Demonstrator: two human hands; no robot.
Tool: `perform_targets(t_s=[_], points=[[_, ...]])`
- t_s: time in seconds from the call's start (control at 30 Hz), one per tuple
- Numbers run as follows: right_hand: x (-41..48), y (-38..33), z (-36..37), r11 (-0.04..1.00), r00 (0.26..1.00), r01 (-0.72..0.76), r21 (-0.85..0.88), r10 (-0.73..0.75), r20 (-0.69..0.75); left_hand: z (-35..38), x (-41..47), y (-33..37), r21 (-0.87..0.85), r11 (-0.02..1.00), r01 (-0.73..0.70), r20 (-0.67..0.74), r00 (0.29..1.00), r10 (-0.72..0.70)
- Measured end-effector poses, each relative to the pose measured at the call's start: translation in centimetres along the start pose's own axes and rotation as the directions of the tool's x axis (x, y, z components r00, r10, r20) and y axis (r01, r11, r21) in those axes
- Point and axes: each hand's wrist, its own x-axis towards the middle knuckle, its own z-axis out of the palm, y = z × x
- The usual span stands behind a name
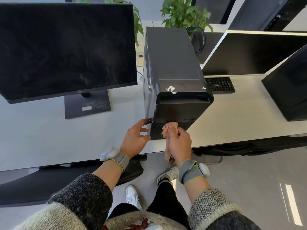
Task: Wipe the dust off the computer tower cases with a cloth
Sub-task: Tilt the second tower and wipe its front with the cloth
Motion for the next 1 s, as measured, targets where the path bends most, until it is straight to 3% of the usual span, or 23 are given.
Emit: perform_targets(t_s=[0.13,0.3,0.43,0.5,0.67,0.87,1.0], points=[[-0.6,-0.8,0.3,0.995,0.996,0.084,0.049,-0.082,-0.04,0.0,0.1,-0.1,0.0,1.0,0.002,-0.003,1.0,-0.002],[0.1,0.3,0.5,0.998,0.998,-0.028,-0.061,0.031,0.048,0.0,0.1,0.0,-0.012,1.0,-0.003,0.003,1.0,0.003],[-0.8,-1.0,0.9,0.996,0.998,0.068,0.05,-0.068,0.012,0.0,0.2,-0.2,-0.015,1.0,0.0,0.008,1.0,0.0],[-0.6,-0.9,1.1,0.995,0.995,0.097,0.022,-0.098,0.024,0.0,0.3,-0.2,-0.02,1.0,-0.001,0.006,1.0,0.001],[0.2,0.1,1.4,0.998,0.995,0.021,-0.066,-0.015,0.094,0.0,0.1,-0.1,-0.021,1.0,-0.009,-0.003,1.0,0.009],[-1.4,-2.0,1.9,0.981,0.977,0.186,0.057,-0.19,0.096,0.1,0.4,-0.4,-0.011,1.0,-0.015,-0.003,1.0,0.015],[-0.5,-0.5,2.7,0.996,0.979,0.075,-0.04,-0.066,0.191,0.0,0.3,-0.3,-0.024,1.0,-0.006,-0.011,1.0,0.005]])
